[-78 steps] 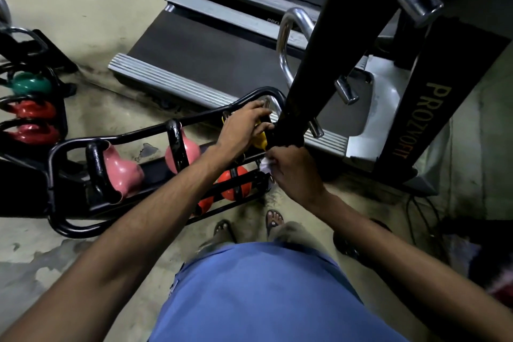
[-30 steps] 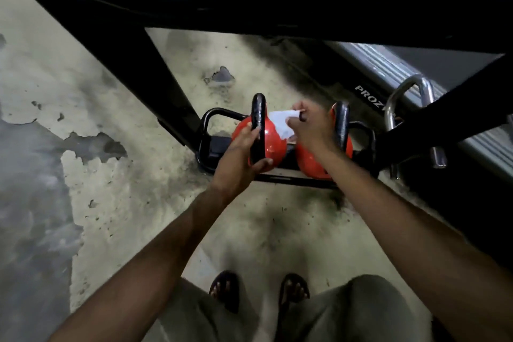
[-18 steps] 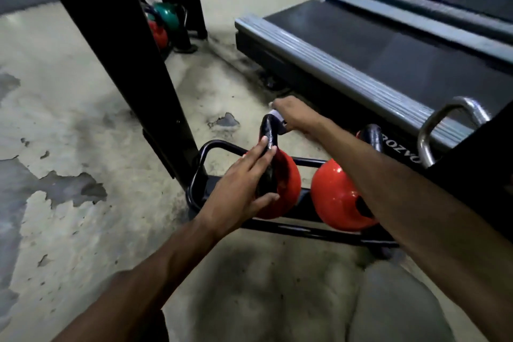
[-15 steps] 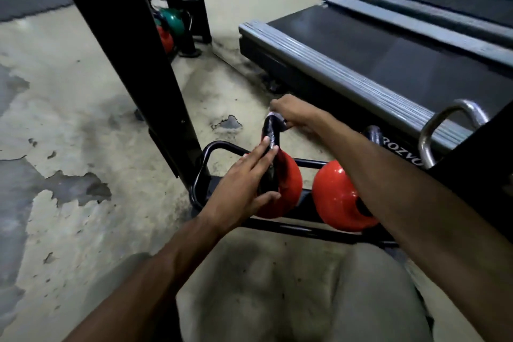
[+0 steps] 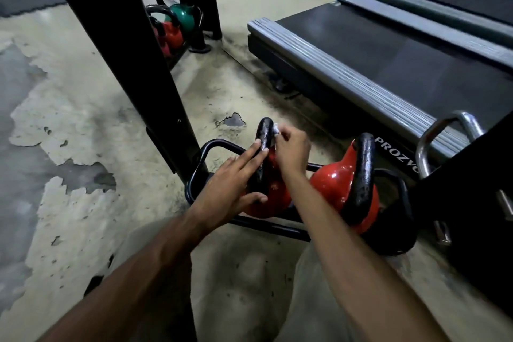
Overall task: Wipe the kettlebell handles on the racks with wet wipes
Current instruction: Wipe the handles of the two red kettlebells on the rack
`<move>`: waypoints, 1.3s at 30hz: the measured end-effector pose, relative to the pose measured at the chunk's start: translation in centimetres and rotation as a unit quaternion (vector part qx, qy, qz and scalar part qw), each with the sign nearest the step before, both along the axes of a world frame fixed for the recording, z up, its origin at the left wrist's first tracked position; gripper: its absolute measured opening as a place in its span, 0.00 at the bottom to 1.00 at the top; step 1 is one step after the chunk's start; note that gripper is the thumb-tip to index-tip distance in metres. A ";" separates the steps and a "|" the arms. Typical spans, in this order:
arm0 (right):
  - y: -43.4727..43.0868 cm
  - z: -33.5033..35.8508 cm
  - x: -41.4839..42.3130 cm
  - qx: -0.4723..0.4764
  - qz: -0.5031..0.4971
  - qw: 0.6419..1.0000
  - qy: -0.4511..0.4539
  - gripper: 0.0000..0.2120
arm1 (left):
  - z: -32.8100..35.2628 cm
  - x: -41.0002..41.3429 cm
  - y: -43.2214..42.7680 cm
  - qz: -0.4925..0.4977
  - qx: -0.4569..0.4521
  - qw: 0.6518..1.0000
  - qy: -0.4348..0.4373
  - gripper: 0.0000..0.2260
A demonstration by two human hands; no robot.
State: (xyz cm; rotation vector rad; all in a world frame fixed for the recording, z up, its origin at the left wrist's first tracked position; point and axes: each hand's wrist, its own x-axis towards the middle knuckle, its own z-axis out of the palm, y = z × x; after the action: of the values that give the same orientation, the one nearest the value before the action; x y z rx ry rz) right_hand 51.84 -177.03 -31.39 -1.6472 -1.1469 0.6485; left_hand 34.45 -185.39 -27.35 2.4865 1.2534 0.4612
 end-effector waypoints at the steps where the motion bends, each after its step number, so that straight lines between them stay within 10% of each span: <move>1: -0.6 -0.1 -0.6 0.011 -0.031 0.999 0.018 0.06 | -0.1 -0.1 0.1 -0.003 0.002 1.000 -0.004 0.43; 4: -0.7 -0.3 -2.0 -0.037 -0.078 0.972 0.217 0.04 | -0.5 -0.1 0.2 -0.008 0.000 1.000 -0.024 0.43; 7: -0.6 1.2 -2.7 -0.081 -0.103 0.843 0.522 0.08 | -0.6 -0.1 0.1 -0.009 -0.011 0.999 -0.041 0.43; 11: -0.5 1.7 -2.6 -0.045 -0.112 0.818 0.563 0.06 | -0.8 -0.4 0.3 -0.021 -0.009 0.999 -0.045 0.43; 15: 1.4 2.4 -1.5 -0.006 -0.041 0.965 0.260 0.03 | -1.3 -0.7 0.7 -0.039 -0.014 0.996 -0.082 0.43; 18: 3.9 5.5 -0.4 -0.084 0.050 0.995 -0.037 0.06 | -2.1 -0.9 1.0 -0.054 -0.027 0.990 -0.126 0.44; 22: 5.2 10.4 -2.7 -0.215 0.235 0.878 -0.357 0.12 | -3.3 -1.1 1.3 -0.069 -0.048 0.977 -0.196 0.44; 25: 5.5 11.1 -5.7 -0.260 0.319 0.708 -0.574 0.13 | -4.0 -1.6 1.2 -0.078 -0.075 0.963 -0.248 0.43; 29: 6.4 11.6 -7.0 -0.278 0.364 0.568 -0.684 0.09 | -4.3 -1.7 1.3 -0.095 -0.086 0.952 -0.277 0.44; 35: 6.9 11.4 -7.1 -0.276 0.256 0.634 -0.676 0.05 | -4.8 -2.0 1.4 -0.079 -0.125 0.938 -0.314 0.46; 39: 6.1 10.8 -3.6 -0.265 0.101 0.814 -0.507 0.07 | -5.4 -2.4 1.7 -0.039 -0.211 0.931 -0.294 0.52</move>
State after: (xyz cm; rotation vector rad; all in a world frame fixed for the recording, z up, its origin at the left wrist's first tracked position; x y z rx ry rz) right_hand 48.27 -170.89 -20.59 -2.4958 -2.0477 0.1559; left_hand 32.06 -183.73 -32.79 1.8310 0.8865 0.7548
